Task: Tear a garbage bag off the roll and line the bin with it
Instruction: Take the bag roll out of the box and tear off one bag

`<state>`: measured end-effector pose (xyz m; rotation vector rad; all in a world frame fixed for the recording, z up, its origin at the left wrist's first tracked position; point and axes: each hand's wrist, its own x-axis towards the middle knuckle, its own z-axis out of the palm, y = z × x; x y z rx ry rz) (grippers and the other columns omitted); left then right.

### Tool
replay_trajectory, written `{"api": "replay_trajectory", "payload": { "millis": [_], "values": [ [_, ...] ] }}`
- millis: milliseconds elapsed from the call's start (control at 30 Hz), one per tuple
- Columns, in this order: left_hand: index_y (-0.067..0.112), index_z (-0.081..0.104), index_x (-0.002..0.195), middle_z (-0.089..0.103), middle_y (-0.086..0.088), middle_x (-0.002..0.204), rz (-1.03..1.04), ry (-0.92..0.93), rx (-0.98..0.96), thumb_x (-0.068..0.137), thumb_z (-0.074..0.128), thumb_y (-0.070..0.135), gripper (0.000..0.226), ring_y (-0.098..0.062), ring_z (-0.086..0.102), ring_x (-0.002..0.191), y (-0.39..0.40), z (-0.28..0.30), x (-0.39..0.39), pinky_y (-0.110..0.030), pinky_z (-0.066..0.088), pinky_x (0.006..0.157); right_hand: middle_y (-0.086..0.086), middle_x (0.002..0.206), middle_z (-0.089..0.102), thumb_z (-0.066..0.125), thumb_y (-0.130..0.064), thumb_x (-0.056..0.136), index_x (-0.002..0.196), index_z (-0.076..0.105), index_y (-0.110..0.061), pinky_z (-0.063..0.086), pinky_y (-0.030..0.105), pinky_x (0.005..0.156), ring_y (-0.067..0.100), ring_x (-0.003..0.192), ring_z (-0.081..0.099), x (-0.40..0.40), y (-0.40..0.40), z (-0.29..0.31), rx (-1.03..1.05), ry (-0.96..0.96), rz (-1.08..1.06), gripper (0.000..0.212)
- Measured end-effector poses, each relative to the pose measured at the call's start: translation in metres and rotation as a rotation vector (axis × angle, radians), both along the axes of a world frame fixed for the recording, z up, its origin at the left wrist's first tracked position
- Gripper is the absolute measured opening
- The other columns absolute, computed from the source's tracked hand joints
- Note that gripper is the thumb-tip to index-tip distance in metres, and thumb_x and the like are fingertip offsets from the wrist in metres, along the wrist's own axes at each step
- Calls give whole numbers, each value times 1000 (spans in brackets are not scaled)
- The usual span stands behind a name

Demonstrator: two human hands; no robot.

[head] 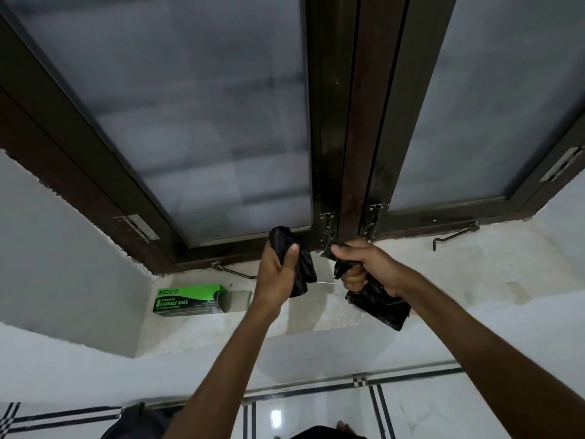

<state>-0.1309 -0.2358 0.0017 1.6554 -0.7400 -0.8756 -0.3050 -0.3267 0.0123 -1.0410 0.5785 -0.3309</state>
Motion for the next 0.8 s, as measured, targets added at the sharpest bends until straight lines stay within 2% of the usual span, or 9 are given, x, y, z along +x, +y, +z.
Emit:
{"api": "replay_trajectory", "payload": {
  "millis": [133,200,300,433,533,633,700,800],
  "values": [
    [21,51,126,66,-4,115,-62,-125,7,94,56,43,39,-22,64,108,-2,5,-4,-49,53,94,-5,53,14,56,-29,96,83,48,-12,10,28,49,13,44,9,-3,-6,3,-105,101,98,23],
    [20,51,125,66,-3,112,-87,-174,13,95,56,43,38,-21,64,106,-5,8,-6,-50,53,93,-4,55,13,55,-29,99,78,51,-12,11,28,49,14,44,9,-3,-9,6,-147,124,145,27],
    [15,50,124,65,-5,109,-111,-204,-6,97,56,33,33,-23,64,105,-5,8,-7,-44,54,91,-2,57,10,52,-26,102,65,46,-24,9,29,49,14,47,7,-2,-9,9,-169,152,188,37],
    [18,48,123,64,-5,109,-151,-217,-9,98,55,32,30,-21,64,104,-1,3,-10,-43,55,89,-1,59,9,50,-25,103,64,46,-25,9,29,49,15,48,5,-3,-5,7,-166,214,206,40],
    [15,49,123,64,-3,105,-155,-226,-28,98,55,29,29,-16,64,98,-1,1,-12,-36,55,84,-1,60,9,52,-26,103,69,41,-23,9,28,49,15,49,5,-3,-6,9,-160,279,216,36],
    [12,48,123,63,-1,100,-178,-282,-44,99,55,25,28,-5,61,89,-3,1,-14,-17,48,72,-2,59,10,52,-27,103,70,34,-23,9,28,48,14,51,5,3,-8,14,-167,383,253,38],
    [11,48,124,62,-1,99,-202,-348,-53,99,54,23,28,-2,58,85,-6,2,-16,-8,45,66,-3,58,12,52,-28,103,73,37,-22,11,24,44,13,50,6,7,-10,19,-168,444,277,34],
    [9,46,127,62,-1,99,-222,-406,-63,99,54,23,31,0,58,82,-8,6,-17,-6,44,63,-4,57,14,52,-28,103,77,45,-20,13,21,42,10,47,9,11,-12,26,-150,480,295,28]
  ]
}}
